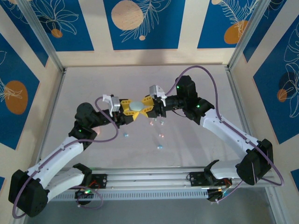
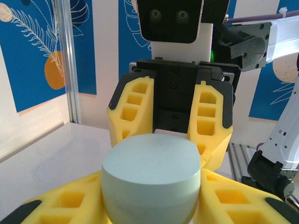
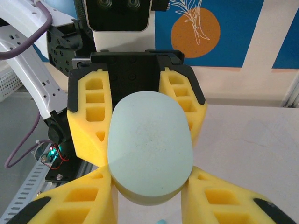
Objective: Insert wireless bluetooth earbuds into charging case
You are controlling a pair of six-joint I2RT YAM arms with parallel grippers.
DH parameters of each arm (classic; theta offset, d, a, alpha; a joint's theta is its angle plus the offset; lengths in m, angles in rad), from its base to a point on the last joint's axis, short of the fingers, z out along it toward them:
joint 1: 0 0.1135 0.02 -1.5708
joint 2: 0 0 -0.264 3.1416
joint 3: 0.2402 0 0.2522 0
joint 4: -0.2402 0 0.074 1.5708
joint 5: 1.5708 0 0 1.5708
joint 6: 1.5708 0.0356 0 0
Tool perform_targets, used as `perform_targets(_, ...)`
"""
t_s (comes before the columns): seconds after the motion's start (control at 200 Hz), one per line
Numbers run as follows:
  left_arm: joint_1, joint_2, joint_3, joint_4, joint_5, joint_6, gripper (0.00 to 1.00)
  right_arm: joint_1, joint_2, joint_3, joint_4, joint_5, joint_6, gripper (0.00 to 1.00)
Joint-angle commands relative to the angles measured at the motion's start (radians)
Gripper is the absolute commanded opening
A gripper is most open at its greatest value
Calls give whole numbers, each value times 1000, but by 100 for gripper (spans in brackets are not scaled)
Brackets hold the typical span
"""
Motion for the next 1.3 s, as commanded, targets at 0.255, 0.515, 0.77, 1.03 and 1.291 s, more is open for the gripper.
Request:
perform_targets(0.255,-6,-18,32,-14,22,17,50,5,-17,1,51,6,22,32)
perform_targets(0.515,-6,-22,29,11,7,1,49,5,-18,-6,44,15,15,32)
perform_targets(0.77,-6,-18,26,48,7,-24,50,5,-21,-12,32,24,-2,32)
perform_targets(1.03,-6,-15,21,67,2,-38,52,5,-21,-16,35,30,-14,32)
perform_targets(1.291,-6,-9,22,62,4,-43,50,8,-23,-18,33,34,-28,32)
